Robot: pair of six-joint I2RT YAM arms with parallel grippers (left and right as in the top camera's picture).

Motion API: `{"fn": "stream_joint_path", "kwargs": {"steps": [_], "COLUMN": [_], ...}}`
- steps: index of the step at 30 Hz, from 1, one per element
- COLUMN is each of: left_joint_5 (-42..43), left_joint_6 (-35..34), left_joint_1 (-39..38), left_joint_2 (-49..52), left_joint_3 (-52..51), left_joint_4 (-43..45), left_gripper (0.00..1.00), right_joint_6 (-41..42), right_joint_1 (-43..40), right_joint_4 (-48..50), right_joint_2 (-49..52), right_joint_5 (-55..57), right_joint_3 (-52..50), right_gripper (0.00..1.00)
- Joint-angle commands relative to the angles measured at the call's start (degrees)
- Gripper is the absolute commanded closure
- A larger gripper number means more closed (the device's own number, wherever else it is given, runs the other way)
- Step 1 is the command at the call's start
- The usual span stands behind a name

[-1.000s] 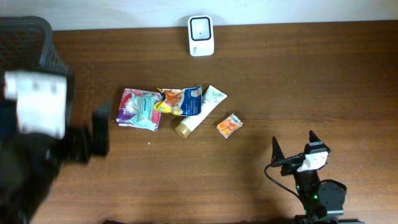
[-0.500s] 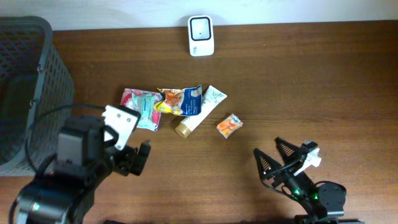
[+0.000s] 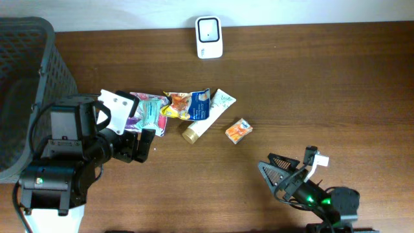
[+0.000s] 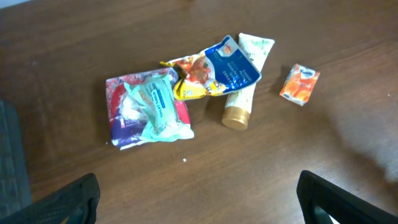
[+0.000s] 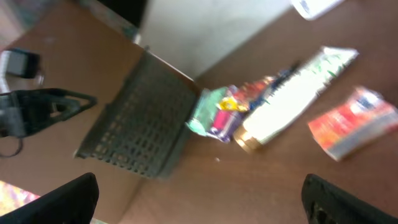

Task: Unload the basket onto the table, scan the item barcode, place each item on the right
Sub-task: 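Move the right gripper to the orange tissue pack and grasp it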

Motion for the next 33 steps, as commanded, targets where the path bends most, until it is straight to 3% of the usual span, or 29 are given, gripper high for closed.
{"fn": "stream_joint_path", "kwargs": {"steps": [1, 5, 8, 10, 13, 21, 27, 33], "left_joint_5": [2.34, 2.34, 2.32, 2.29, 2.32, 2.34, 2.34, 2.32], "left_joint_6": [1.07, 1.07, 1.07, 1.09, 1.09, 1.07, 1.07, 1.07], "left_joint_1": [0.35, 0.35, 0.35, 0.35, 0.35, 0.35, 0.35, 0.35], "left_joint_2": [-0.33, -0.33, -0.33, -0.33, -0.33, -0.33, -0.33, -0.33], "left_joint_3": [-0.15, -0.15, -0.15, -0.15, -0.15, -0.15, -0.15, -0.15], "left_joint_4": [0.35, 1.31, 1.62, 1.77, 1.57, 1.53, 1.55, 1.55], "left_gripper": [0.01, 0.01, 0.01, 0.01, 0.01, 0.01, 0.01, 0.01], "right_joint_6": [-13.38, -25.51, -26.75, -23.21, -15.89, -4.15, -2.1, 0.35], "right_joint_1": [0.33, 0.92, 6.01, 11.41, 16.39, 16.83, 16.9, 17.05], "right_joint_4": [-9.46, -29.62, -40.65, -43.67, -42.27, -31.74, -27.8, -23.76], "right_joint_2": [12.04, 33.03, 48.35, 57.29, 68.46, 86.31, 93.22, 94.01], "right_joint_5": [3.69, 13.09, 22.75, 28.11, 30.99, 31.08, 31.65, 30.95], "right_joint_3": [11.43, 29.51, 42.64, 49.64, 54.82, 55.08, 55.08, 55.08], "right_gripper": [0.0, 0.1, 0.21, 0.27, 0.33, 0.49, 0.51, 0.53]}}
